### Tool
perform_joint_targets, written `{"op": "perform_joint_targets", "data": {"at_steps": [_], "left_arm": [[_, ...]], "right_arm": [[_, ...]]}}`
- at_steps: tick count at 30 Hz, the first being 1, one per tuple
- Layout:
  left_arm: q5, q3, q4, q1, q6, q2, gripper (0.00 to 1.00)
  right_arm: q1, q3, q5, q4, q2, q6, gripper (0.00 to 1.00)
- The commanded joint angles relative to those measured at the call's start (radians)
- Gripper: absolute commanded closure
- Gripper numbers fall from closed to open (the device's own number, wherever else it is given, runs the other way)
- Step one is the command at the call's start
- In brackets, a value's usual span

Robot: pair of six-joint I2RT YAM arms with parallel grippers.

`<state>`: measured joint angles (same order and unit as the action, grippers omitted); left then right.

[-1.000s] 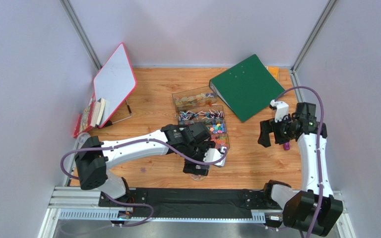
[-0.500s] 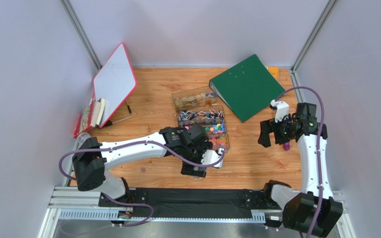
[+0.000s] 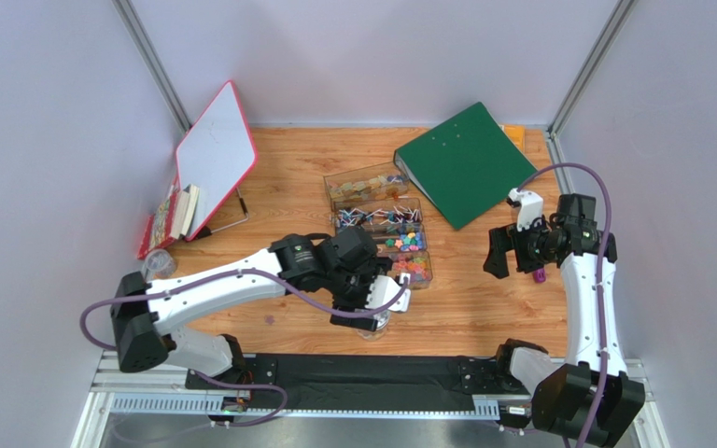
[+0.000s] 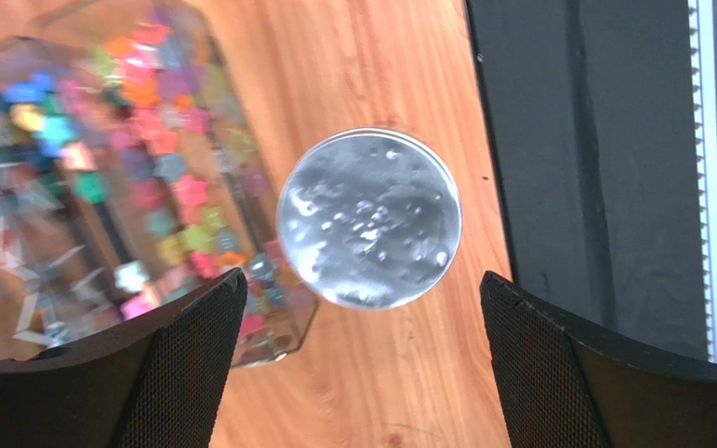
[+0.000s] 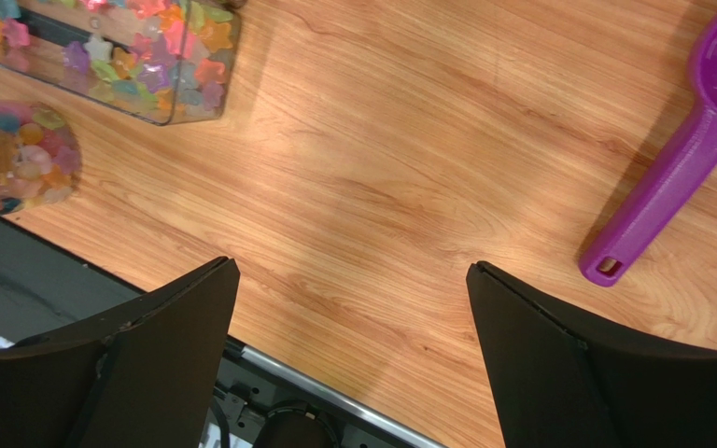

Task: Pack the candies
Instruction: Close the bottle lid on the packing bottle.

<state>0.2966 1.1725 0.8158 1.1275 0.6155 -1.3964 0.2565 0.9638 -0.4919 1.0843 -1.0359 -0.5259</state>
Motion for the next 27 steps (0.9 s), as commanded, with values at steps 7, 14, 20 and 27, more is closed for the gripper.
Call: {"op": "perform_joint_targets", "data": {"at_steps": [7, 14, 20, 27], "left_arm": [[-0.195, -0.206, -0.174, -0.164, -0.411, 0.382, 0.88], [-0.169, -0.376, -0.242, -0.374, -0.579, 0.476, 1.00], [-0.098, -0.467, -0.254, -0.505, -0.672, 0.576, 1.00], [0.001, -0.530, -0.250, -0.583, -0.781, 0.637, 1.00]], "right_arm": [[-0.348, 0.024, -0.231, 0.050, 0.068, -0.106, 0.81], [-0.714, 0.084, -0.173, -0.058, -0.056, -0.083, 1.00], [-1.086, 0.131, 0.036, -0.170, -0.165, -0.101, 1.00], [-1.250, 0.208, 0.137, -0.259, -0.331, -0.103, 1.00]]}}
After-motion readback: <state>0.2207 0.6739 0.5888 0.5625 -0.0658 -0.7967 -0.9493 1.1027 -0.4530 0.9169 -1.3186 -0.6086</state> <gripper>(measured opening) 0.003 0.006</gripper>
